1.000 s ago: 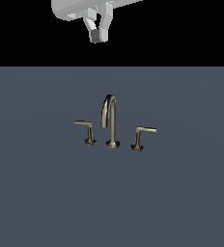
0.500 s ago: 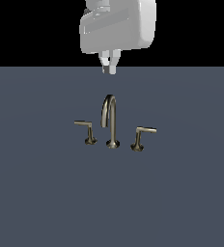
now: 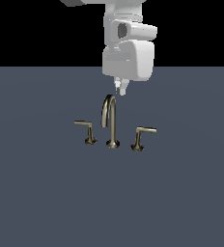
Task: Turn on the faucet by rotating a designated handle.
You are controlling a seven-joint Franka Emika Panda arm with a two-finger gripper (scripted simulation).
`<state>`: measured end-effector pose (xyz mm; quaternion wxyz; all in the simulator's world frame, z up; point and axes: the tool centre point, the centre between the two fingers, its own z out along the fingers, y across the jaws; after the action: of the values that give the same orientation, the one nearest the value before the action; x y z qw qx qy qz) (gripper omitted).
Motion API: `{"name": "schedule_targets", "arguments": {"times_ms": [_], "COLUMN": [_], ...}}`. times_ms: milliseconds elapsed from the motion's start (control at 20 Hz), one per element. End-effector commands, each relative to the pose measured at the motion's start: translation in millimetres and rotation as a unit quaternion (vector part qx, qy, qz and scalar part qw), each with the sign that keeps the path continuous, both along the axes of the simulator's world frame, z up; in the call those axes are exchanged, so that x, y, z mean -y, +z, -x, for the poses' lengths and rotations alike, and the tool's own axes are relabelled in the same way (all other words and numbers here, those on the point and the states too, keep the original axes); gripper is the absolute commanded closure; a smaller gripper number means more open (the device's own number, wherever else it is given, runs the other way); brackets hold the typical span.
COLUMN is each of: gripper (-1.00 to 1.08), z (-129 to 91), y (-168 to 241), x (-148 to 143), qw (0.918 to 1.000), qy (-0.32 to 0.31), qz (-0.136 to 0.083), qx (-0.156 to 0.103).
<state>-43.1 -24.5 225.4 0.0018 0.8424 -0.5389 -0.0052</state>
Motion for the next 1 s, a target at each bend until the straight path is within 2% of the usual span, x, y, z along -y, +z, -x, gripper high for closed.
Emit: {"name": "schedule_targets", "arguments": {"times_ms": [0,350,950], "gripper": [1.08,1.08,1.08], "z": [-9,-33,-52], "y": [-15,-60,-121], "x": [10,44,101], "qw": [0.9993,0.9897,0.9567], "qy": [-0.036,-0.143,-0.291], "qz": [0.001,0.002,0.004], "qx": [0.001,0.002,0.004]}}
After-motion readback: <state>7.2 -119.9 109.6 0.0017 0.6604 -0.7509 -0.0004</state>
